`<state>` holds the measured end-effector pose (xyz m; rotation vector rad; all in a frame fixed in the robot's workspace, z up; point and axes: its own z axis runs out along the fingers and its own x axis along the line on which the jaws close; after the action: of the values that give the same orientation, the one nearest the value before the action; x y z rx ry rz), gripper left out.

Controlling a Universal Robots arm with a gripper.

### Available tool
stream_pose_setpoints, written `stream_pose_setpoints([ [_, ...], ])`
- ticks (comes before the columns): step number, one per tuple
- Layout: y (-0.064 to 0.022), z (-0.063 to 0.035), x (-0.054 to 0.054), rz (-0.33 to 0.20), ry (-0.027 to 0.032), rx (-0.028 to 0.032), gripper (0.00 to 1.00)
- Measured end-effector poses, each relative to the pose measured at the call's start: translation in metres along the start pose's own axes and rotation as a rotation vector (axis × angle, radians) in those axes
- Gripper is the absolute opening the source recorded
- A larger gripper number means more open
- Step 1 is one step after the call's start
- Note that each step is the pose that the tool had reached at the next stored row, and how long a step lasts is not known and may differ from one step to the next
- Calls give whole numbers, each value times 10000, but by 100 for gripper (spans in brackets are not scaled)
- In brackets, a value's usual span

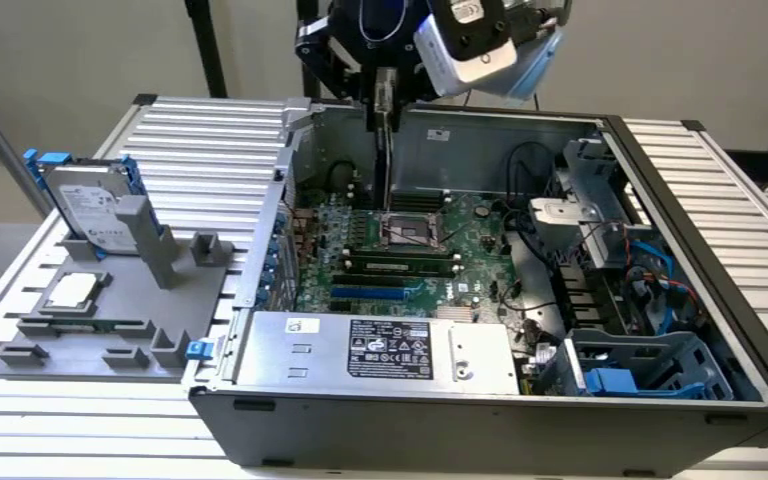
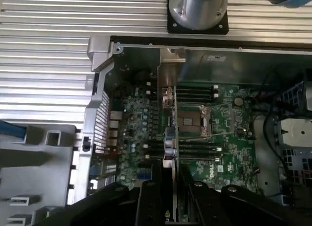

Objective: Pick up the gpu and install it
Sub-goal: 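Pick up the gpu and move the gpu toward the slot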

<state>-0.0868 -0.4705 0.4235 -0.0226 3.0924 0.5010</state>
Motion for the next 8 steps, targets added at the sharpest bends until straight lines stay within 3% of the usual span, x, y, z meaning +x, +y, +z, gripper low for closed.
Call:
stream_pose_setpoints([
  [5,-61,67,-194,0,0,-12,0],
  [8,-77,85,-233,1,1,-61,0],
])
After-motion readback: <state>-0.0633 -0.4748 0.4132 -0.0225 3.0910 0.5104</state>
